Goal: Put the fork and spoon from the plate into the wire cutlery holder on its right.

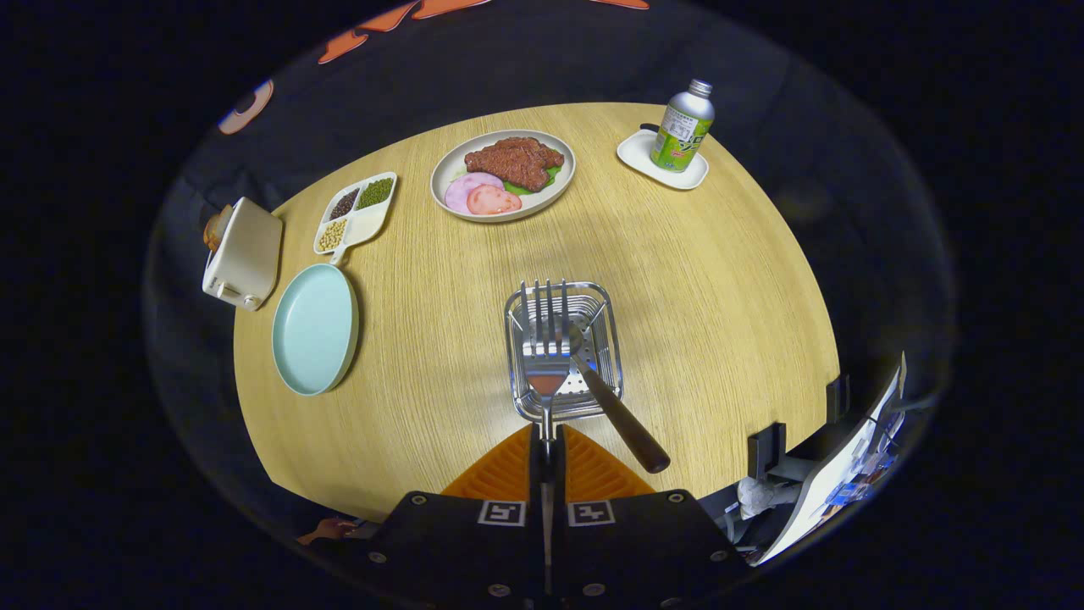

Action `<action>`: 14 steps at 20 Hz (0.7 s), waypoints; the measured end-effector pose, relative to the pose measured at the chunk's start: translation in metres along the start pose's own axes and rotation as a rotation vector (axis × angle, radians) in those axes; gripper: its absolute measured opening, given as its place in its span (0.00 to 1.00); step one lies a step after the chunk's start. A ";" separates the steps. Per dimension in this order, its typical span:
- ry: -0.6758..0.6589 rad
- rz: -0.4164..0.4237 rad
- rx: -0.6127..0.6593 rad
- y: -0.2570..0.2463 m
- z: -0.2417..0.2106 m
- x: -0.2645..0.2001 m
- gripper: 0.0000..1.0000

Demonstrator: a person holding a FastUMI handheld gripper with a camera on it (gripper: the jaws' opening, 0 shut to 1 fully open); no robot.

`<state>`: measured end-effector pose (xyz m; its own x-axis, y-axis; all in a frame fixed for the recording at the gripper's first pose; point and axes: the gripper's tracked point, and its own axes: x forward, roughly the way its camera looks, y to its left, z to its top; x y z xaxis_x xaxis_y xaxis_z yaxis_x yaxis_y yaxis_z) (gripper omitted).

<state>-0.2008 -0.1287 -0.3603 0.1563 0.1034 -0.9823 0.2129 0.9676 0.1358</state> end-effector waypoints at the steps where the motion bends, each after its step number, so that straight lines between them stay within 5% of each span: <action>1: 0.000 0.000 0.006 -0.001 -0.001 0.000 0.04; 7: -0.035 0.040 0.045 -0.006 0.008 -0.003 0.07; 14: -0.294 0.158 0.096 0.006 0.071 -0.060 0.08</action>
<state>-0.1407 -0.1455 -0.2912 0.4632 0.1662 -0.8706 0.2512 0.9174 0.3088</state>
